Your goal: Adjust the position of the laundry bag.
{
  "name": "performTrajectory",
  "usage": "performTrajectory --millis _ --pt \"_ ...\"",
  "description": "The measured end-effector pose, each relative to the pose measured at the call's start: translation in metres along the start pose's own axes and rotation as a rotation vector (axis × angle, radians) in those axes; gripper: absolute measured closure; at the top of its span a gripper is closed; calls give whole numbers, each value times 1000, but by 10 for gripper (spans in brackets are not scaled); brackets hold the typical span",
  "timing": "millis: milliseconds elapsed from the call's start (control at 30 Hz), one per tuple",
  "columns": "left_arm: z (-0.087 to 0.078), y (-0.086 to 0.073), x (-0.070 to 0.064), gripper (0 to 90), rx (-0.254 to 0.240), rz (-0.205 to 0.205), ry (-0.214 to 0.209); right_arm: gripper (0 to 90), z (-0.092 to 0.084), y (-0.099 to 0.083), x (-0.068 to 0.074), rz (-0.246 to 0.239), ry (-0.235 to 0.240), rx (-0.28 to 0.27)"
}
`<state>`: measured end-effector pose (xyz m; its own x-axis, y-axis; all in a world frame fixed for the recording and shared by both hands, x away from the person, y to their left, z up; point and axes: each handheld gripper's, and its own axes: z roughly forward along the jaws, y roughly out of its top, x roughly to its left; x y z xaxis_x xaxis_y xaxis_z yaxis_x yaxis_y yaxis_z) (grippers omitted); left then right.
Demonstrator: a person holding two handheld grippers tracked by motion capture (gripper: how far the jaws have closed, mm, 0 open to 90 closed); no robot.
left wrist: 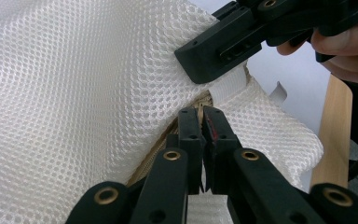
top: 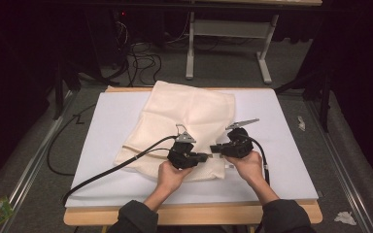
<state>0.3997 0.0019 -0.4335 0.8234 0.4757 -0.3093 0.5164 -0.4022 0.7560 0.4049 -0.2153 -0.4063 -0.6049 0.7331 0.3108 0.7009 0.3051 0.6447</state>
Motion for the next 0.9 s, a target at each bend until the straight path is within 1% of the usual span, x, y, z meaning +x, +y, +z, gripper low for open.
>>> performTrajectory --millis 100,133,233,267,433,500,567,600,667,733,767,800,833,900 --pt "-2 1 0 872 6 4 11 887 1 1 2 -14 -5 14" --pt "-2 1 0 872 9 2 8 887 2 1 2 -17 -5 13" --pt "-5 3 0 872 13 13 15 889 2 2 4 -26 -8 24" --pt "-6 3 0 871 16 13 17 889 2 2 4 -39 -8 23" --pt "-3 -4 -4 873 52 34 43 889 6 6 7 -36 -15 30" --pt "-3 -3 -4 873 48 32 50 890 7 6 8 -50 -20 34" --pt "-5 -1 -3 873 31 28 43 892 5 5 8 -42 -18 31" --pt "-5 -1 -3 873 24 29 41 892 3 4 7 -45 -17 25" --pt "-6 0 -3 873 19 24 39 893 1 3 6 -38 -18 31" --pt "-9 1 -2 873 24 36 73 893 0 3 6 -45 -24 37" --pt "-11 0 -1 874 25 26 70 893 0 3 6 -47 -27 34" --pt "-12 0 0 874 26 27 72 893 -1 3 5 -47 -26 32" --pt "-14 0 1 874 29 31 82 893 -2 2 4 -44 -24 31" --pt "-15 1 0 873 34 34 81 893 -4 1 3 -36 -15 24"
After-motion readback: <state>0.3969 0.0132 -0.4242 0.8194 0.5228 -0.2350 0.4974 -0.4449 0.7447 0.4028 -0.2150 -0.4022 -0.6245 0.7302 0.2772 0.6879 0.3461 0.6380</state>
